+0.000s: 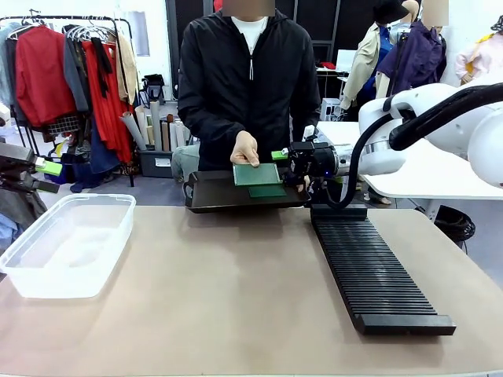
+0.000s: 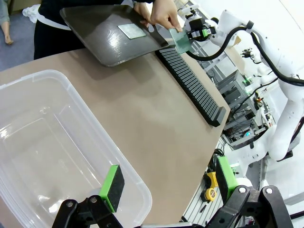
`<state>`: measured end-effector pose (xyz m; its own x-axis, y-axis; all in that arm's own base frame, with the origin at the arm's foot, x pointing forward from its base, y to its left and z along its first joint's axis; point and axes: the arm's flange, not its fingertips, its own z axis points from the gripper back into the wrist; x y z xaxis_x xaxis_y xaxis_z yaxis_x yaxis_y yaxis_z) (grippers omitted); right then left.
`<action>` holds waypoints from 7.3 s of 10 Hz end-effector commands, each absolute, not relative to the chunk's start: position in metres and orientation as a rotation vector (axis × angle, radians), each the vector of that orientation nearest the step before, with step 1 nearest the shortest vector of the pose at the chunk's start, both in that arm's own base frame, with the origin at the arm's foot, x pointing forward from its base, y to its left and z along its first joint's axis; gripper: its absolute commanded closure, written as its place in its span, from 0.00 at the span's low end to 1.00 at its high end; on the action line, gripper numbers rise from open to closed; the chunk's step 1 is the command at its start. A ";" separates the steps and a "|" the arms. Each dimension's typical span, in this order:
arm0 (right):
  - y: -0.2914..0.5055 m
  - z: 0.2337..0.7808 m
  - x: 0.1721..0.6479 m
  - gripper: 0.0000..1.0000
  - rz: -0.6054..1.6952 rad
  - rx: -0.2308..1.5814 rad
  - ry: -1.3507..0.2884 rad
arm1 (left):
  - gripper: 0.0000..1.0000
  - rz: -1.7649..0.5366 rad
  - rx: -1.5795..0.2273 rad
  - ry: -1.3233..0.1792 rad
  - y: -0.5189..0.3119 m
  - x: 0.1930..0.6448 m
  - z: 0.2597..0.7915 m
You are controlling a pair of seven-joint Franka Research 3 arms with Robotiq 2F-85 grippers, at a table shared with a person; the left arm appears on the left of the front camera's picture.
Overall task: Sort PCBs into racks and boxes based on the side picked up.
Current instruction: Pick up the Blank PCB handed by the Human, then if the short side of the Blank PCB is picked up, insert it into the PCB Rack ; if the long side is picked up, place it in the Organizing box.
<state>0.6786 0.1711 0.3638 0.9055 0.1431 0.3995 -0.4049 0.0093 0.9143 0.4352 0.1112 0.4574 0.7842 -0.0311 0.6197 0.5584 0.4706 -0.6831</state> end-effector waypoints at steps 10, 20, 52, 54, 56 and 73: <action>0.192 0.371 0.696 0.95 0.364 1.524 -0.228 | 0.00 -0.387 -1.031 -0.588 0.112 0.434 0.458; 0.185 0.363 0.685 1.00 0.370 1.505 -0.202 | 0.00 -0.387 -1.031 -0.588 0.112 0.434 0.458; 0.018 0.357 0.571 1.00 0.485 1.617 -0.434 | 0.00 -0.387 -1.031 -0.588 0.112 0.434 0.458; -0.013 0.354 0.572 1.00 0.605 1.538 -0.539 | 0.00 -0.387 -1.031 -0.588 0.112 0.434 0.458; -0.043 0.352 0.586 1.00 0.709 1.457 -0.645 | 0.00 -0.387 -1.031 -0.588 0.112 0.434 0.458; -0.098 0.265 0.631 1.00 1.184 1.117 -1.118 | 0.00 -0.387 -1.031 -0.588 0.112 0.434 0.458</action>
<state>0.6378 -0.1010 0.2715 0.1015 0.0958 0.9902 -0.9945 0.0372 0.0983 0.4350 0.1117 0.4572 0.7846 -0.0302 0.6193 0.5575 0.4715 -0.6833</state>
